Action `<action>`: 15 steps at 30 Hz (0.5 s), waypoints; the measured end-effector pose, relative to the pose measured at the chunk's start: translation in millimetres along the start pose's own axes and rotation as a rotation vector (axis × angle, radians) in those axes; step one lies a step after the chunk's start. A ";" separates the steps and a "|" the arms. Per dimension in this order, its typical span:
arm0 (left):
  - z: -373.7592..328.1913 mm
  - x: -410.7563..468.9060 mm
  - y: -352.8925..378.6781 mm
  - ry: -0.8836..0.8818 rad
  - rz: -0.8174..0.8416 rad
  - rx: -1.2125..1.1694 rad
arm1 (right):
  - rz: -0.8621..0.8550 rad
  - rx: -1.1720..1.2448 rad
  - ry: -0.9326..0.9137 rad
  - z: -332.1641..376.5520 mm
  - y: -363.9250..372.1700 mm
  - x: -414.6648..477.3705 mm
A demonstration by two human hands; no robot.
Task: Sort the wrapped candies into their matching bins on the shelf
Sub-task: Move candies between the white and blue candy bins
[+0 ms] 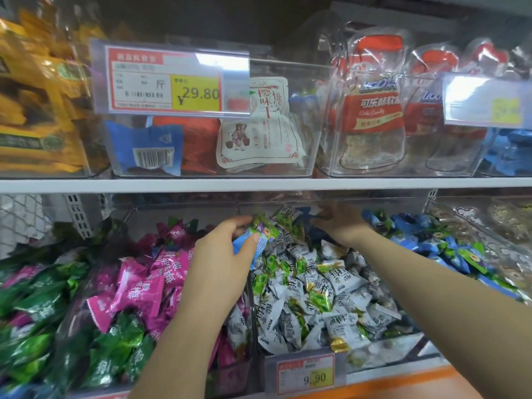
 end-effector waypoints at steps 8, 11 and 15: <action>-3.2 -1.4 -3.8 -0.032 0.019 -0.013 | -0.098 -0.127 -0.050 -5.3 -0.7 -14.0; -7.2 -3.9 -5.9 -0.049 -0.021 -0.037 | -0.252 -0.033 -0.099 -6.8 -14.3 -40.9; -6.7 -4.5 -3.4 -0.055 -0.022 -0.017 | -0.238 0.461 -0.077 -5.7 -31.3 -87.6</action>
Point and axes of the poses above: each hand's wrist, its own x-axis towards the middle knuckle, its own y-axis out of the palm, z = x × y, the point moved 3 cm from there along x, towards the middle knuckle, and after that the axes turned 7 degrees about y, right-handed, at the moved point
